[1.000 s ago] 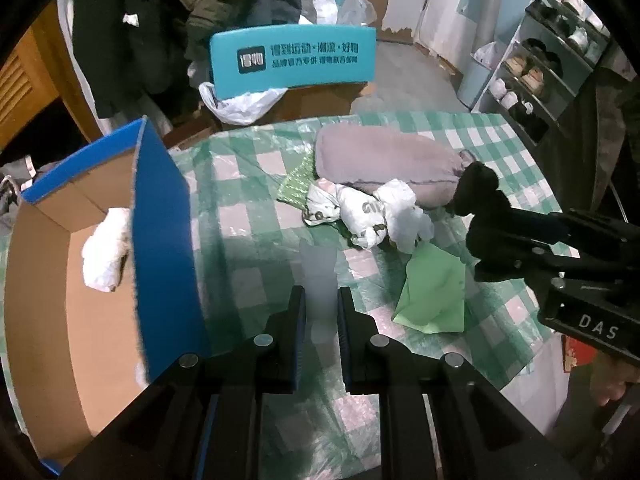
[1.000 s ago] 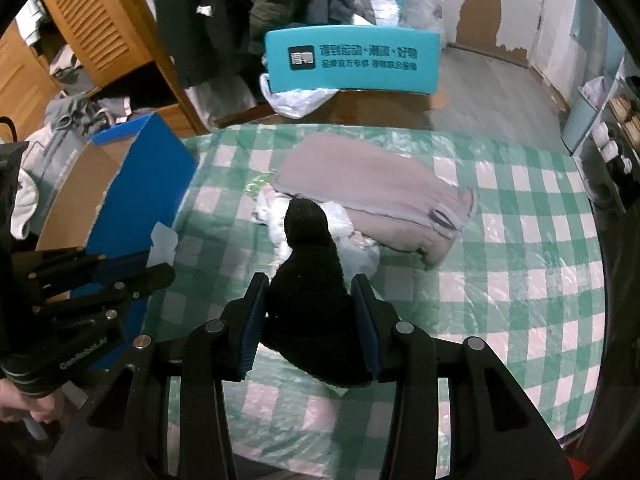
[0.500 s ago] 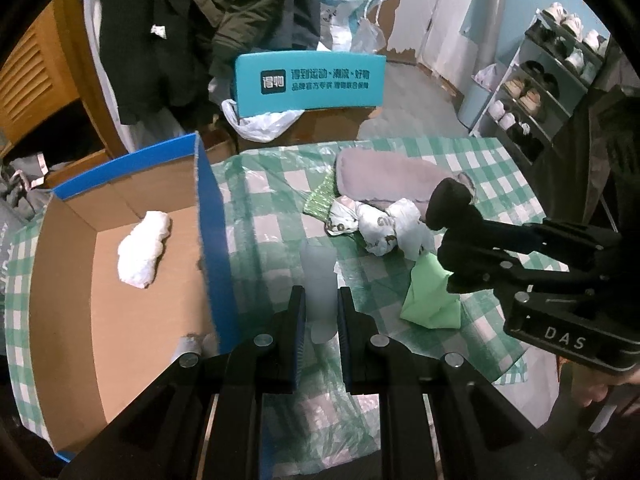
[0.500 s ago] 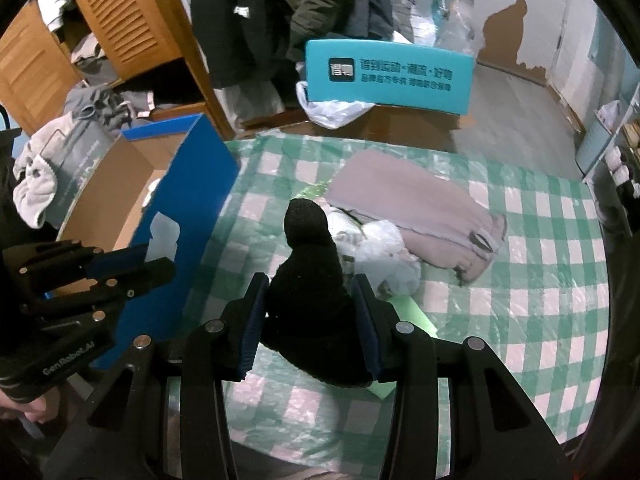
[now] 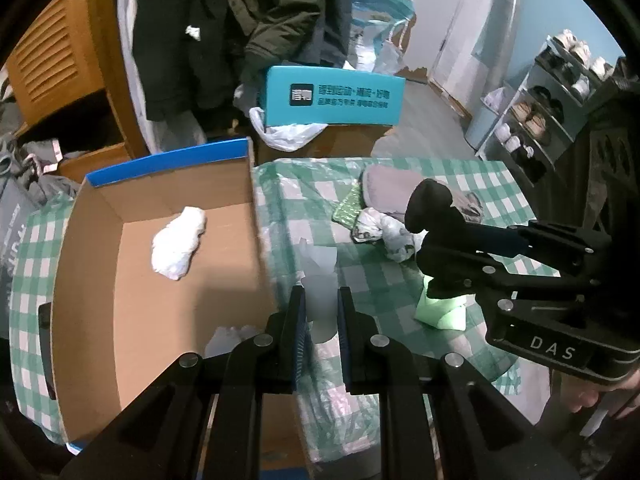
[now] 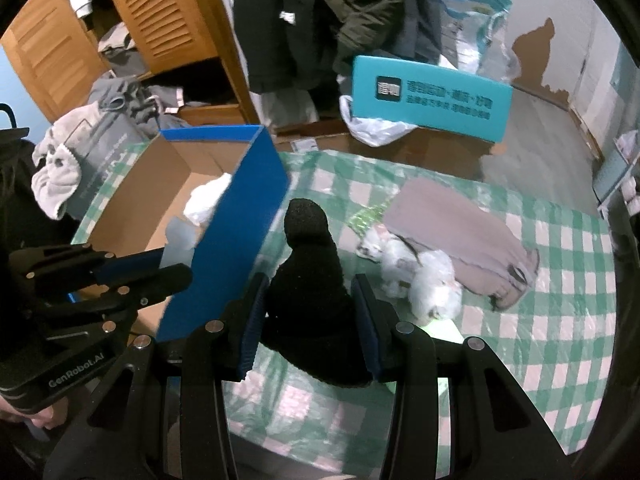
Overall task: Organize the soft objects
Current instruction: 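Carry both socks over the box with left and right tools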
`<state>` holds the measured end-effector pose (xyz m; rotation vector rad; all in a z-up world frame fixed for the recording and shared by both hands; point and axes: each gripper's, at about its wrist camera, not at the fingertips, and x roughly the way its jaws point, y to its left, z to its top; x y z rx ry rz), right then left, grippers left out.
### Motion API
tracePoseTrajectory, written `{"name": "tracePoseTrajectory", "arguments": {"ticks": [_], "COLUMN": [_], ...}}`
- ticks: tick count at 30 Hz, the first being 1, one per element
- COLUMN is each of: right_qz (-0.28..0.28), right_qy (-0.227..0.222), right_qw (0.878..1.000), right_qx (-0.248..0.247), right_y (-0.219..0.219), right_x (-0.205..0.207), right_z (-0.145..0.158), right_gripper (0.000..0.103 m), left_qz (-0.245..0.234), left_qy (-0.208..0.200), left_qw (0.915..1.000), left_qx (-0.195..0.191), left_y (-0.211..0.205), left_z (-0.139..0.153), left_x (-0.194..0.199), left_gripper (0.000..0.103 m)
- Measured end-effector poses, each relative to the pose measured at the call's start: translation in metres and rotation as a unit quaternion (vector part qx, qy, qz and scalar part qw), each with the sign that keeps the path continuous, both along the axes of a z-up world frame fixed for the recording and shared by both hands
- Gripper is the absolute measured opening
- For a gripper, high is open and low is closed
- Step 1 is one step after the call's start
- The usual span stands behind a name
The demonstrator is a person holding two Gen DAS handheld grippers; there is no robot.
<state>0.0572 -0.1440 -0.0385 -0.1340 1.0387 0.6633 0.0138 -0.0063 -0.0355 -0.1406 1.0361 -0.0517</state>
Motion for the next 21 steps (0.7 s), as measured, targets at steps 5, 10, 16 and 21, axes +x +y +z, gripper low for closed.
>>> {"name": "tracePoseTrajectory", "arguments": {"ticks": [5, 10, 16, 21], "right_qz": [0.012, 0.027, 0.051, 0.07], "right_qy": [-0.003, -0.004, -0.006, -0.005], "right_qw": [1.0, 1.0, 0.999, 0.998], "right_qx": [0.001, 0.003, 0.0, -0.005], "right_y": [0.017, 0.038, 0.069, 0.093], "right_x": [-0.003, -0.007, -0.012, -0.016], "right_z": [0.004, 0.008, 0.012, 0.011], "right_gripper": [0.041, 0.041, 0.041, 0.041], "left_qz": [0.013, 0.023, 0.043, 0.066], "left_qy": [-0.005, -0.008, -0.008, -0.006], "left_qw": [0.9999, 0.9997, 0.999, 0.9977], "left_qx": [-0.004, -0.007, -0.013, -0.014], "left_y": [0.016, 0.031, 0.055, 0.078], "left_z": [0.003, 0.004, 0.002, -0.001], "left_x": [-0.007, -0.013, -0.02, -0.027], "left_gripper": [0.015, 0.015, 0.015, 0.015]}}
